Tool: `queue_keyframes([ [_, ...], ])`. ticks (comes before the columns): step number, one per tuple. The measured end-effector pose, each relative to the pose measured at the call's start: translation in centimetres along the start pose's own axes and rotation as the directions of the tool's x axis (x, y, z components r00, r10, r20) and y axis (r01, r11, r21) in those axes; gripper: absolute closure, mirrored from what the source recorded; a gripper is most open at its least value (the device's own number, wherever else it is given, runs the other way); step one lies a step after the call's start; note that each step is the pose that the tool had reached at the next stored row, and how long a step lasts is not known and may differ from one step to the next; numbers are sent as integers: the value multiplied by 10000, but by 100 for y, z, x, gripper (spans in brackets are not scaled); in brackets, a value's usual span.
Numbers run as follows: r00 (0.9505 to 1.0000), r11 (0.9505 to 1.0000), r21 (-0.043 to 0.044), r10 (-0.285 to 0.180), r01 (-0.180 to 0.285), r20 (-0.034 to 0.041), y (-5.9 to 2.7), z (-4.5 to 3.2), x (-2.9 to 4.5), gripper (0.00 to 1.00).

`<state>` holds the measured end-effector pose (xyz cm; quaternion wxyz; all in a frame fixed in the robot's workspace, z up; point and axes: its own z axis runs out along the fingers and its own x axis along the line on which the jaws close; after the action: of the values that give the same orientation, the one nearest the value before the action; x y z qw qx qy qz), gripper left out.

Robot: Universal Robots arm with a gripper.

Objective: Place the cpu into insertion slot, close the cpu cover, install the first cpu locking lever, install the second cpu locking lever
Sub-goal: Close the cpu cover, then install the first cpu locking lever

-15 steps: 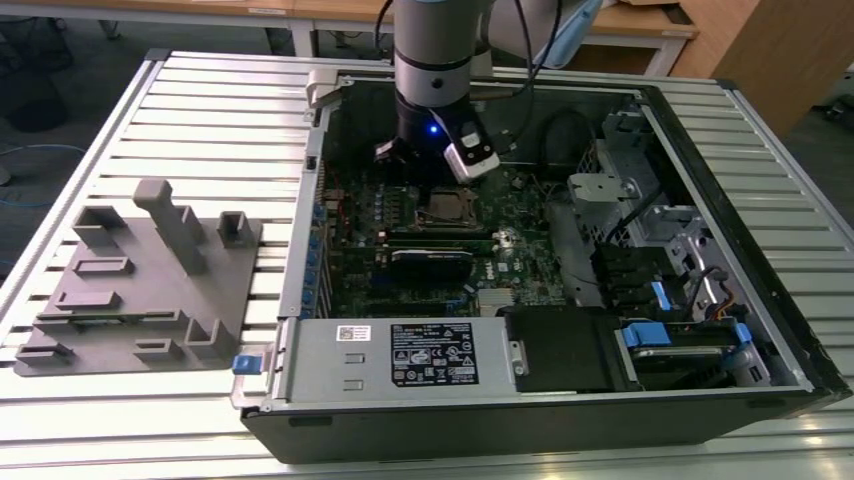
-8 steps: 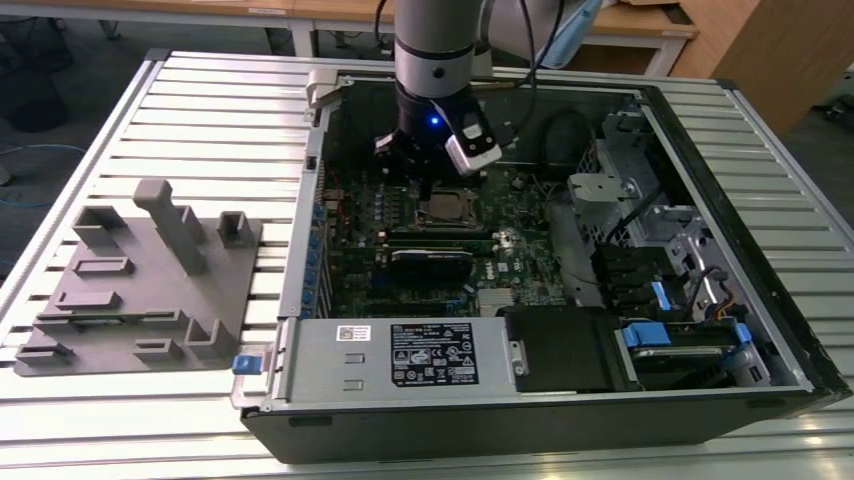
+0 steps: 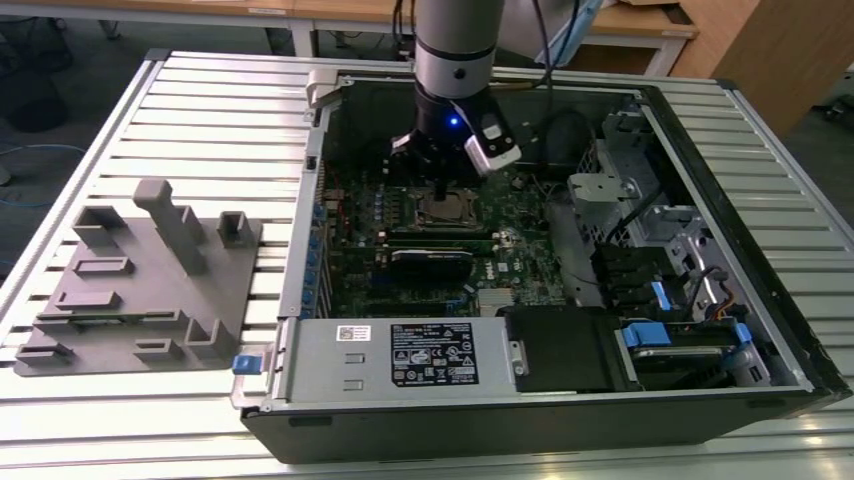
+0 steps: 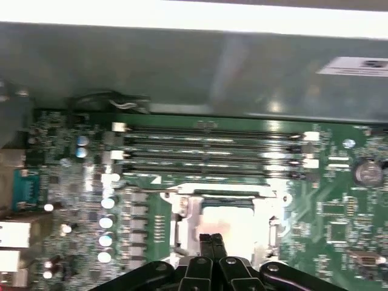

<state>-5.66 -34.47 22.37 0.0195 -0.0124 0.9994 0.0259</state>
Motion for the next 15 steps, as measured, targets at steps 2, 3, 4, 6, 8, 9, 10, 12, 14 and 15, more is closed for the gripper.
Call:
queue_keyframes([
  [2, 10000, 10000, 0, 0, 0, 0, -1, 2, -54, 89],
  [3, 10000, 10000, 1, 0, 0, 0, -2, 2, -72, 89],
  [4, 10000, 10000, 1, 0, 0, -1, -3, 3, -77, 89],
  [6, 10000, 10000, 1, 1, -1, 0, -3, 3, -77, 89],
  [8, 10000, 10000, -6, -1, 1, 43, -2, 3, -76, 89],
  [9, 10000, 10000, -12, -3, 3, 73, -2, 4, -76, 89],
  [10, 10000, 10000, -13, -4, 4, 79, -2, 4, -76, 89],
  [12, 10000, 10000, -13, -5, 5, 81, -2, 4, -76, 89],
  [14, 9999, 10000, -11, -5, 5, 110, -2, 3, -75, 89],
  [15, 9999, 10000, -11, -5, 5, 111, -2, 3, -75, 89],
])
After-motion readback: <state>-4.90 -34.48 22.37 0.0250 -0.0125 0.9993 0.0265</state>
